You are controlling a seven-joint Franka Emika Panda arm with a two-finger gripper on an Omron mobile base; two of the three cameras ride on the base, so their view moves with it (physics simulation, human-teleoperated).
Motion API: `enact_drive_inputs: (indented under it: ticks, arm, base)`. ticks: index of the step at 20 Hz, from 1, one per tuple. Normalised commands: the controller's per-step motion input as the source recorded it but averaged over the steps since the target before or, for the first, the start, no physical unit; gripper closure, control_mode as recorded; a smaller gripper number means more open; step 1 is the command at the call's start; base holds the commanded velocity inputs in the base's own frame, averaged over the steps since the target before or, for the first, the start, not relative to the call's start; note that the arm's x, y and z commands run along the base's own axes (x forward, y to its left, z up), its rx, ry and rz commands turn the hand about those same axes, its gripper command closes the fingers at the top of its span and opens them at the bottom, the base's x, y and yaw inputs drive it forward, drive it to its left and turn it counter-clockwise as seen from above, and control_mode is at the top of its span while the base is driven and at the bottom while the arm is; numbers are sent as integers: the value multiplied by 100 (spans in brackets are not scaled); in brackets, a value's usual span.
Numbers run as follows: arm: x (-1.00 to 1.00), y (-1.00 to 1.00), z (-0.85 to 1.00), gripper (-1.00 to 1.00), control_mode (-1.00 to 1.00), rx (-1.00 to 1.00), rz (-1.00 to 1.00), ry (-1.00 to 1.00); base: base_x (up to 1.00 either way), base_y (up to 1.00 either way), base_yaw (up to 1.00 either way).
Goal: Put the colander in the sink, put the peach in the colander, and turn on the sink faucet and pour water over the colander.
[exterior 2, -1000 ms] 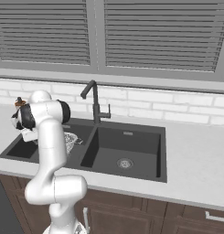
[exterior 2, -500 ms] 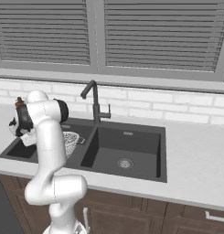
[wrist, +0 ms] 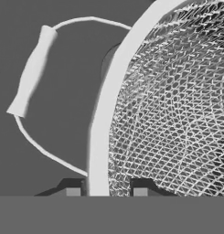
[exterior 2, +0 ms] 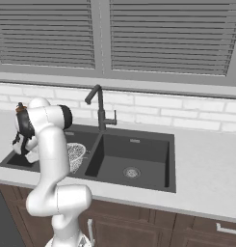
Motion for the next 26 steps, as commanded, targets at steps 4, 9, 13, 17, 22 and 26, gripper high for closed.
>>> enact_drive_inputs:
  ticks: [4, 9, 13, 17, 22, 26]
  arm:
    - [3, -11, -18, 100, -100, -1, 0, 0]
    - [9, -14, -13, 100, -100, 0, 0, 0]
    - [2, -13, -9, 100, -100, 0, 0, 0]
    - [0, -19, 0, 100, -100, 0, 0, 0]
    - [0, -26, 0, -100, -100, 0, 0, 0]
    - [-3, -22, 0, -100, -100, 0, 0, 0]
  base:
    - [0, 0, 0]
    - [0, 0, 0]
    - [0, 0, 0]
    - [0, 0, 0]
    - [0, 0, 0]
    - [0, 0, 0]
